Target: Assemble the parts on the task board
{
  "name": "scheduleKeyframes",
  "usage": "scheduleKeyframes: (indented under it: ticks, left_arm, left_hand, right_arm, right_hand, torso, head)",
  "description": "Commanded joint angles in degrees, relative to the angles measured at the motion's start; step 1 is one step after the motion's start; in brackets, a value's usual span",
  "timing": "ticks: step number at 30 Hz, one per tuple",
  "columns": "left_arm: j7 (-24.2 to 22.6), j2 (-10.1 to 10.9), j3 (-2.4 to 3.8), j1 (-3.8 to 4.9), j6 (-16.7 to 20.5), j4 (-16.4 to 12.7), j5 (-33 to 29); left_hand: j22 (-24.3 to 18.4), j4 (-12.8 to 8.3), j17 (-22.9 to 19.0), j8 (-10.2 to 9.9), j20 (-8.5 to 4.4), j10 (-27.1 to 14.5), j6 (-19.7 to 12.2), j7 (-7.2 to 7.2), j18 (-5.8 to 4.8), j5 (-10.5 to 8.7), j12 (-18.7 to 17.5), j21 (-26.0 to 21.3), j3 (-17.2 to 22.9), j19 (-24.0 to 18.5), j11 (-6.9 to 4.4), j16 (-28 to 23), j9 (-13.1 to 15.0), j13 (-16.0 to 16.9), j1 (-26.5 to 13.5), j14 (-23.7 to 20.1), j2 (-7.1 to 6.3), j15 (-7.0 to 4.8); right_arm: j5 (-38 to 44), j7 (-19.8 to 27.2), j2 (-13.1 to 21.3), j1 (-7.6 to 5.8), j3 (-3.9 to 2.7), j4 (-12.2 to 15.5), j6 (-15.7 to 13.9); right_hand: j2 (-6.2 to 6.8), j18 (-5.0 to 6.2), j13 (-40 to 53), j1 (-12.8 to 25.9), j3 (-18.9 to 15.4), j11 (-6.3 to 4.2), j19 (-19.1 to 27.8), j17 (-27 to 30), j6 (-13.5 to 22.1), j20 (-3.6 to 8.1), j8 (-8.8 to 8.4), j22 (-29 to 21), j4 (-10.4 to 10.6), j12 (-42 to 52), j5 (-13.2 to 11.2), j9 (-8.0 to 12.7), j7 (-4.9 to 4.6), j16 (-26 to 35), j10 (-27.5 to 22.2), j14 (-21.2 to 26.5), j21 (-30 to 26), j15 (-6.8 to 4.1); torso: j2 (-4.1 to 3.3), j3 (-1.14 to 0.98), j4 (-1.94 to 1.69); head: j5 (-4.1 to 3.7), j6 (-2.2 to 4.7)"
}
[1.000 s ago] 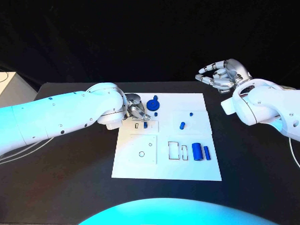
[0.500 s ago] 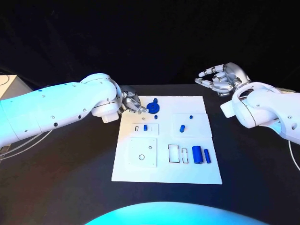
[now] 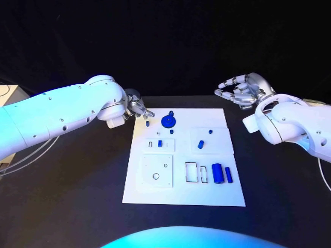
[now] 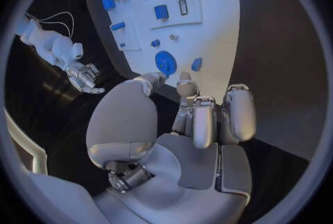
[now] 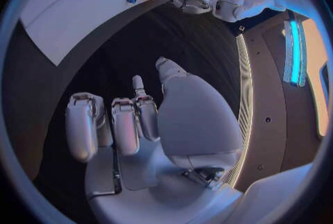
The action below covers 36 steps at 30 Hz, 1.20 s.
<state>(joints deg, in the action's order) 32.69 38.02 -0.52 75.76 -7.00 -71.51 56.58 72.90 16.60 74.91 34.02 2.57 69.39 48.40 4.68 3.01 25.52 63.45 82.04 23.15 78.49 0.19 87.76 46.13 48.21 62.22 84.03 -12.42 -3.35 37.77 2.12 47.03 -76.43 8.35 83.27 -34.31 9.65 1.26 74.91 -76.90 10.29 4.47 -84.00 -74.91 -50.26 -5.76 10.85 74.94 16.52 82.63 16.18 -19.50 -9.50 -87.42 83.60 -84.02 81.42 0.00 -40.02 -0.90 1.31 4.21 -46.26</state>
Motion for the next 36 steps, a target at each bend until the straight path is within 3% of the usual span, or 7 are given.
scheduleKeyframes:
  ticks: [1, 17, 20, 28, 36]
  left_arm:
    - [-1.2, -0.9, 0.05, 0.17, -2.5, 1.5, -0.4]
    - [-1.3, -5.2, -0.28, 0.18, -5.4, 9.6, 1.8]
    - [-1.4, -5.8, -0.39, 0.15, -5.6, 10.6, 1.9]
    - [-1.6, -6.4, -0.53, 0.13, -6.3, 11.8, 2.0]
    - [-1.5, -6.6, -0.77, 0.1, -8.6, 12.1, 1.9]
  left_hand:
    - [-0.1, 0.0, 11.0, -0.2, 0.27, -0.2, -0.2, 0.04, 0.95, 0.32, -0.2, -0.3, -0.4, -0.1, 0.23, -0.3, -0.1, 0.0, 0.3, 4.6, 0.22, 0.32]
    - [-0.5, 0.1, 10.9, -1.0, 0.61, -0.7, -0.1, 0.39, 1.06, -0.09, -0.3, -0.5, -1.1, -0.4, 0.58, -0.3, -1.1, -0.4, 0.0, 4.5, 0.3, 0.65]
    - [-0.6, 0.1, 10.8, -1.5, 0.93, -1.0, 0.3, 0.56, 1.11, -2.49, -0.2, -0.6, -2.2, -0.6, 0.78, -0.3, -1.9, -0.6, -0.7, 4.5, 0.56, 0.89]
    - [-0.7, 0.1, 10.8, -1.9, 1.13, -1.3, 0.6, 0.62, 1.15, -6.46, 0.2, -0.7, -3.8, -0.7, 0.88, -0.3, -2.9, -0.8, -1.0, 4.4, 0.97, 1.01]
    - [-0.9, 0.0, 10.7, -2.0, 1.17, -1.6, 0.6, 0.63, 1.22, -7.47, 0.0, -0.9, -4.2, -0.9, 0.9, -0.4, -3.1, -1.3, -0.7, 4.4, 1.16, 1.04]
  right_arm:
    - [0.1, 0.3, 0.0, 0.03, 0.0, 0.2, 0.9]
    - [0.2, 0.4, 0.2, 0.03, 0.0, 0.6, 0.9]
    - [0.2, 0.4, 0.2, 0.03, 0.0, 0.6, 0.9]
    - [0.2, 0.5, 0.1, 0.03, 0.0, 0.6, 0.9]
    - [0.1, 0.6, 0.1, 0.03, 0.0, 0.5, 0.9]
  right_hand:
    - [-0.1, 0.86, 8.8, 0.6, 0.3, 0.14, -2.2, -8.1, 0.4, -0.26, 0.28, 9.4, 0.1, -0.2, 0.3, 0.1, 0.03, 0.2, -0.3, -4.2, -0.2, 0.2]
    - [-0.1, 0.86, 8.8, 0.6, 0.3, 0.14, -2.2, -8.1, 0.4, -0.26, 0.28, 9.4, 0.1, -0.2, 0.3, 0.1, 0.03, 0.2, -0.3, -4.2, -0.2, 0.2]
    - [-0.24, 1.08, 6.8, 0.9, 0.5, 0.12, -1.9, -7.5, 0.5, -0.26, 0.35, 8.8, 0.0, -2.5, 0.4, 0.0, 0.04, 0.4, -2.3, -4.0, -1.2, 0.2]
    - [-0.23, 1.36, 6.1, 1.0, 0.7, 0.11, -1.4, -6.4, 0.7, -0.25, 0.4, 8.0, 0.0, -3.3, 0.4, 0.0, 0.05, 0.9, -3.0, -3.7, -2.4, 0.17]
    - [-0.22, 1.44, 5.8, 1.0, 0.7, 0.1, -1.2, -6.1, 0.7, -0.24, 0.42, 7.8, 0.0, -3.6, 0.4, 0.0, 0.05, 1.1, -3.2, -3.7, -2.8, 0.16]
  torso:
    - [-0.34, 0.18, 0.0]
    - [-0.81, 0.52, 0.13]
    - [-0.98, 0.62, 0.23]
    - [-0.8, 0.51, 0.15]
    - [-0.81, 0.54, 0.13]
  head:
    - [0.13, 0.28]
    - [0.4, 0.39]
    - [0.48, 0.44]
    - [0.49, 0.05]
    - [0.56, -0.1]
